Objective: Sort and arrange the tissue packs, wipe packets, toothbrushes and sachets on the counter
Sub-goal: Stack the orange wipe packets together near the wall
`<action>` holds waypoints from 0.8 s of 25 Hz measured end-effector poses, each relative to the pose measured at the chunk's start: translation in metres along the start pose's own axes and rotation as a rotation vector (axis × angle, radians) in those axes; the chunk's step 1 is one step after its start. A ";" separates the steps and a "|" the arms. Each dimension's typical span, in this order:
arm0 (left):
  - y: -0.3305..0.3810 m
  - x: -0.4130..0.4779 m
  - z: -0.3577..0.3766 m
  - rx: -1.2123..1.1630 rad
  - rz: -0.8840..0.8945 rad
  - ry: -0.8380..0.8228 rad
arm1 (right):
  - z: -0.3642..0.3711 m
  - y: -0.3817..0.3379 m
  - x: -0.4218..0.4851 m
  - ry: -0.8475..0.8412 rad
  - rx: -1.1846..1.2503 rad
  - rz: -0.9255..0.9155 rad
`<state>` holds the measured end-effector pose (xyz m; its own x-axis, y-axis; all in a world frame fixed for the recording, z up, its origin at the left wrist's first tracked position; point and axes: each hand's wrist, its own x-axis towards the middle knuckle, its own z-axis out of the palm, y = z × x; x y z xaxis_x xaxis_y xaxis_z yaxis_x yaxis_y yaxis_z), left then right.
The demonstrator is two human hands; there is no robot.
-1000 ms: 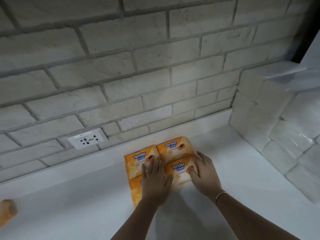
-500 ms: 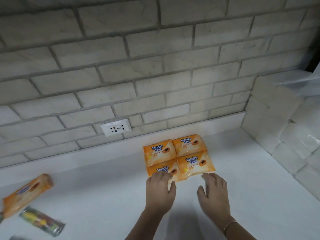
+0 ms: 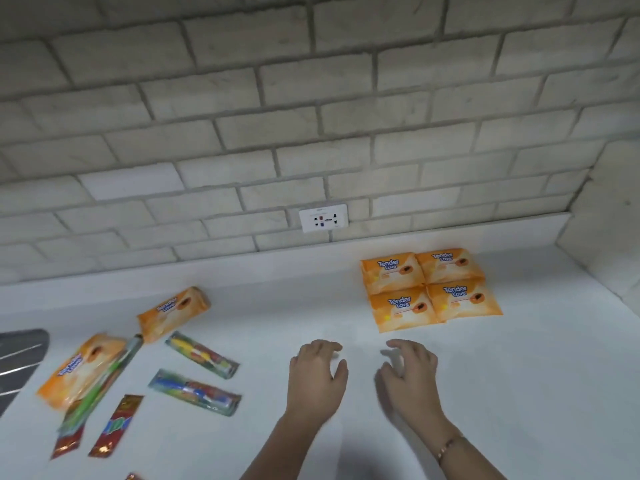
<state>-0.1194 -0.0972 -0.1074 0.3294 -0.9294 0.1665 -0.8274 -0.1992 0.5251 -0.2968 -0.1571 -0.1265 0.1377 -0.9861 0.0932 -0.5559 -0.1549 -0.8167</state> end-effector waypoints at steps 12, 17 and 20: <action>-0.173 -0.074 -0.114 -0.191 -0.193 0.218 | 0.137 -0.135 -0.077 -0.227 0.100 -0.121; -0.245 -0.078 -0.166 -0.205 -0.336 0.337 | 0.173 -0.165 -0.084 -0.332 0.045 -0.166; -0.292 -0.067 -0.196 -0.168 -0.492 0.397 | 0.181 -0.173 -0.079 -0.357 0.005 -0.166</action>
<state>0.1894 0.0846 -0.1086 0.8208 -0.5506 0.1522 -0.4659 -0.4909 0.7362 -0.0631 -0.0414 -0.0955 0.5025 -0.8643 0.0214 -0.4981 -0.3097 -0.8100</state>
